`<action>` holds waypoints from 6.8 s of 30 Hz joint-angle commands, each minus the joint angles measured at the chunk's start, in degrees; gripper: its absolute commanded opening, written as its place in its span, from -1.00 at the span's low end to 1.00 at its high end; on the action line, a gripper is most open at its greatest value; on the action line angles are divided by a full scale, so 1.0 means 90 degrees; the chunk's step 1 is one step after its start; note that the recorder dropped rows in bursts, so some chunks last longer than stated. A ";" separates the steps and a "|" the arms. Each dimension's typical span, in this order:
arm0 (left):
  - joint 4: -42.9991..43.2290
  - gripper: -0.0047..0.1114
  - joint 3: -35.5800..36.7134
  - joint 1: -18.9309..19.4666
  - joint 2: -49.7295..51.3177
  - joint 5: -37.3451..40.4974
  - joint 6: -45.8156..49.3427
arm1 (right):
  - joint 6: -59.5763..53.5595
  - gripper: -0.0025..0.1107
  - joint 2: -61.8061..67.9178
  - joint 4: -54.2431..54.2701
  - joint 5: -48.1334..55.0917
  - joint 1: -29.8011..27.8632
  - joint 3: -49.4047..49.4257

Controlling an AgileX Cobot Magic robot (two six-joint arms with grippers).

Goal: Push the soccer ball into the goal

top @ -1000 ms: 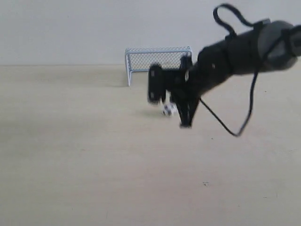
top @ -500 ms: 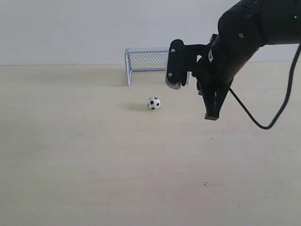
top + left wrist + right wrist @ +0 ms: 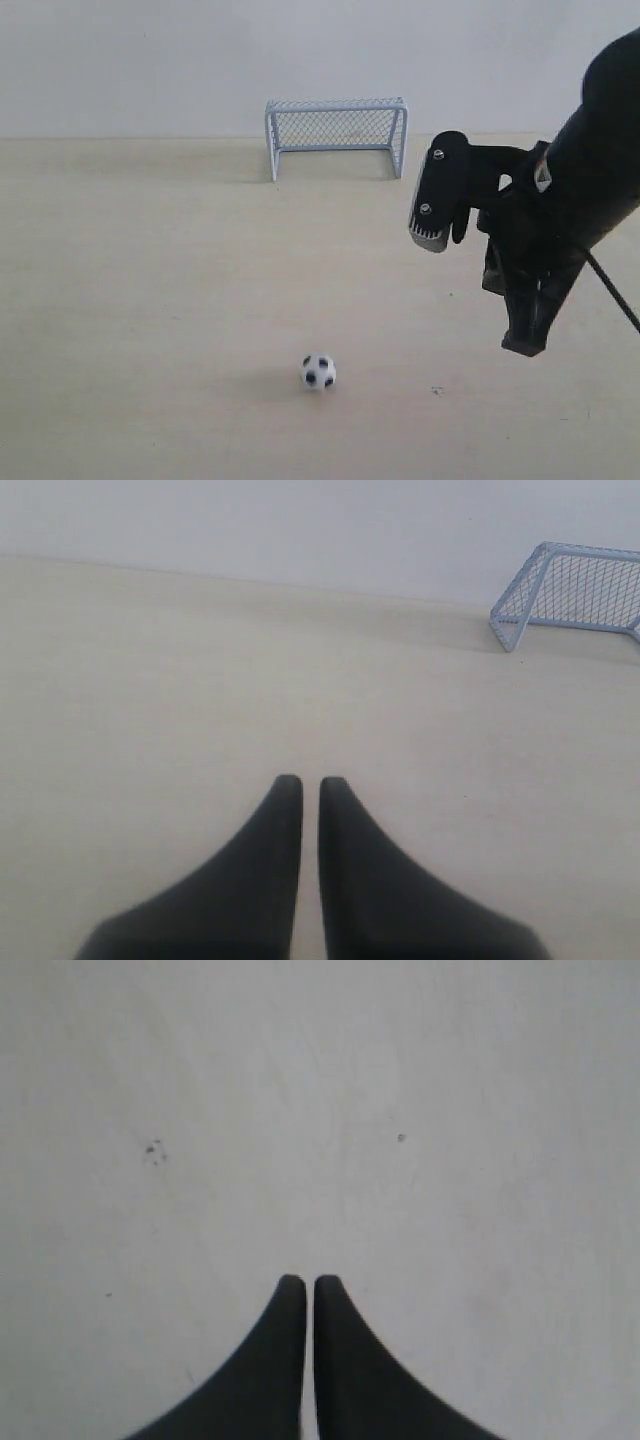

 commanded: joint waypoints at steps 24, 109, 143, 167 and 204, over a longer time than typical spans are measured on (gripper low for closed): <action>-0.0029 -0.81 -0.0024 0.0012 -0.0014 -0.0034 -0.0053 | 0.0930 -0.96 -0.2970 0.2778 0.0970 0.0013 0.1040; -0.0029 -0.81 -0.0024 0.0012 -0.0014 -0.0032 -0.0053 | 0.5069 -0.96 -0.9259 0.0415 -0.2861 -0.2218 0.6068; -0.0029 -0.81 -0.0024 0.0012 -0.0014 -0.0032 -0.0053 | 0.5251 -0.96 -0.9259 0.0458 -0.2846 -0.2847 0.6068; -0.0029 -0.81 -0.0024 0.0012 -0.0014 -0.0032 -0.0053 | 0.5251 -0.96 -0.9259 0.0458 -0.2872 -0.2848 0.6068; -0.0029 -0.81 -0.0024 0.0012 -0.0014 -0.0032 -0.0053 | 0.5251 -0.96 -0.9259 0.0458 -0.2872 -0.2848 0.6068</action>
